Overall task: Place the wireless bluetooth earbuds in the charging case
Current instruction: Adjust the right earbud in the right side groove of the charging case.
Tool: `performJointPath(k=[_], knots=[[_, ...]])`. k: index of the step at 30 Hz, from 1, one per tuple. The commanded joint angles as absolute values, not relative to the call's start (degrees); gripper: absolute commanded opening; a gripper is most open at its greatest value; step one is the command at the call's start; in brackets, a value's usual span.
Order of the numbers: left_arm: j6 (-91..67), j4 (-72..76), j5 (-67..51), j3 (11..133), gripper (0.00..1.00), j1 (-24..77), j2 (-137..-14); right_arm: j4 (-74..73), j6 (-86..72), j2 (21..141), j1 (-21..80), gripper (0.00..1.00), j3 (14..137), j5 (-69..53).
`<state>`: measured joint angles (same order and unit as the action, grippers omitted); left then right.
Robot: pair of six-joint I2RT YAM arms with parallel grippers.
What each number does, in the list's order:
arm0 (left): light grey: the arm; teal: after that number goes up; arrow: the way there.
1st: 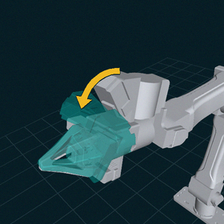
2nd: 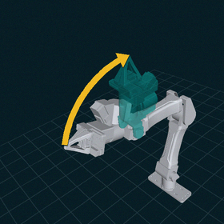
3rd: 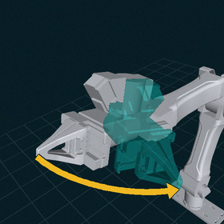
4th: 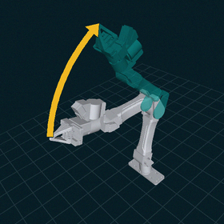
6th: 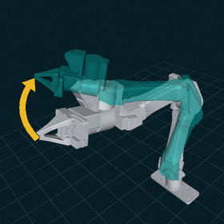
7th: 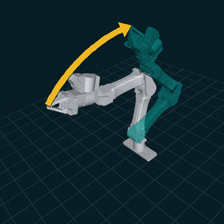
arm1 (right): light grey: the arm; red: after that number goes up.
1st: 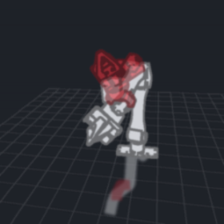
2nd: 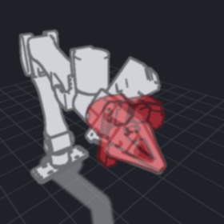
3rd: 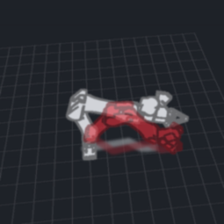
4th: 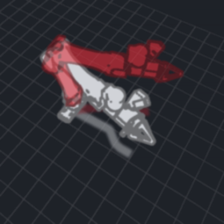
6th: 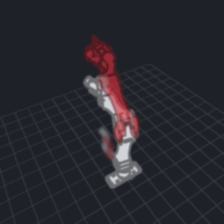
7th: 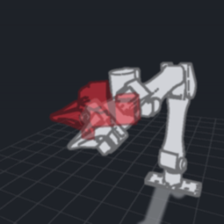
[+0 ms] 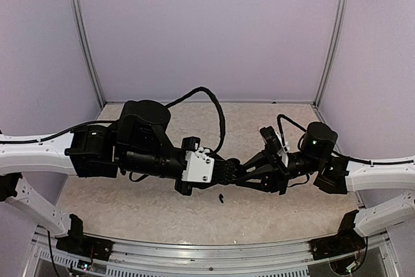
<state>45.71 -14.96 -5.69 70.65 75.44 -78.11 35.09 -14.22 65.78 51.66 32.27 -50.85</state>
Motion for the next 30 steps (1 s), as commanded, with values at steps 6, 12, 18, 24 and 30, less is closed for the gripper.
performJointPath(k=[6, 12, 18, 24, 30], knots=[[43.3, -11.1, -3.2, 70.3, 0.40, 75.9, -78.0, 35.8, -13.4, 65.2, 51.2, 0.00, 32.3, -51.2], [40.3, -8.7, -2.2, 70.9, 0.41, 75.9, -79.5, 35.4, -13.0, 65.4, 51.2, 0.00, 32.5, -51.1], [37.2, -6.8, 0.6, 71.0, 0.41, 76.0, -81.6, 34.7, -12.5, 64.7, 51.2, 0.00, 32.5, -51.0], [34.5, -5.9, 2.4, 70.8, 0.40, 75.5, -82.1, 34.5, -12.3, 64.4, 51.1, 0.00, 32.5, -50.9], [31.3, -3.2, 3.2, 69.9, 0.41, 74.3, -81.5, 34.3, -12.1, 64.4, 51.2, 0.00, 32.6, -51.1]])
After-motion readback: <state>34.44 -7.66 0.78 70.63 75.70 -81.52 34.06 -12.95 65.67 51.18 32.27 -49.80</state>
